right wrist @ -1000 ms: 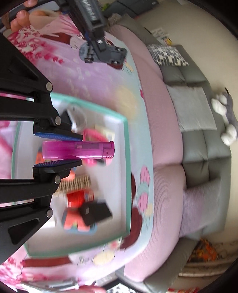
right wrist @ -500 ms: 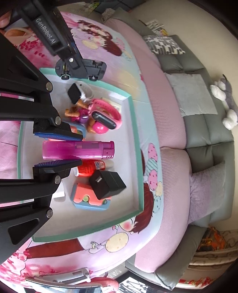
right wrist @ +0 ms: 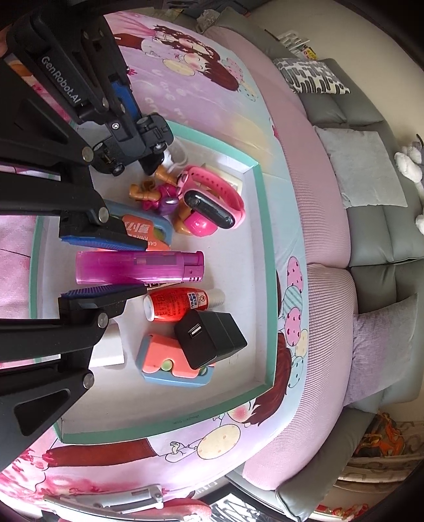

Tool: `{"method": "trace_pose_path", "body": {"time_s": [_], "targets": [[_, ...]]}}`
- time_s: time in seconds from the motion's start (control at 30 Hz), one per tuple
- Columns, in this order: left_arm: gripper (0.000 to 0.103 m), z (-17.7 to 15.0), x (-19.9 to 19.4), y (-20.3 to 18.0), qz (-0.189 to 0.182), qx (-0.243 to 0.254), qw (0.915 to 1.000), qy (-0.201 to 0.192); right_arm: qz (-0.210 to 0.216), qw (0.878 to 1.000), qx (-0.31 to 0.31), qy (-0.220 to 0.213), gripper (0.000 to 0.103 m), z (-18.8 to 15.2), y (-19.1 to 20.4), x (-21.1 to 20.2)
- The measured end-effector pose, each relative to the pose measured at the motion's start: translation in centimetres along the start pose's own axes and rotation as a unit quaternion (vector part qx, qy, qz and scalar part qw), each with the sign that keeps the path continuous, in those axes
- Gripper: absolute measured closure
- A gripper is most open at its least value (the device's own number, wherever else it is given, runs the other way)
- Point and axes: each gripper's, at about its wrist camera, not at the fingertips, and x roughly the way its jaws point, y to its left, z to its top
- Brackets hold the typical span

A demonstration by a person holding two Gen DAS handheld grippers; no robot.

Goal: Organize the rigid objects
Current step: 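Carry the toy car and lighter into the tray and lower them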

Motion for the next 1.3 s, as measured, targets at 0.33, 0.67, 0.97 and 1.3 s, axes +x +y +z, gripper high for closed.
{"method": "trace_pose_path", "body": {"time_s": [0.33,0.67,0.97,1.3], "targets": [[0.075,-0.3,1.0,-0.1,-0.003,0.003,0.9999,0.015,-0.008,1.0,-0.003,0.022,0.082,-0.3,0.0,1.2],[0.075,-0.7,1.9,0.2,-0.009,-0.001,0.9996,0.028,-0.011,1.0,-0.006,0.023,0.081,-0.3,0.1,1.3],[0.074,-0.7,2.1,0.2,-0.016,-0.003,0.9991,0.039,-0.021,1.0,-0.004,0.023,0.078,-0.2,0.0,1.2],[0.056,0.0,0.5,0.2,-0.008,-0.005,0.9997,0.021,-0.024,1.0,-0.006,0.003,0.058,-0.1,0.3,0.2]]}}
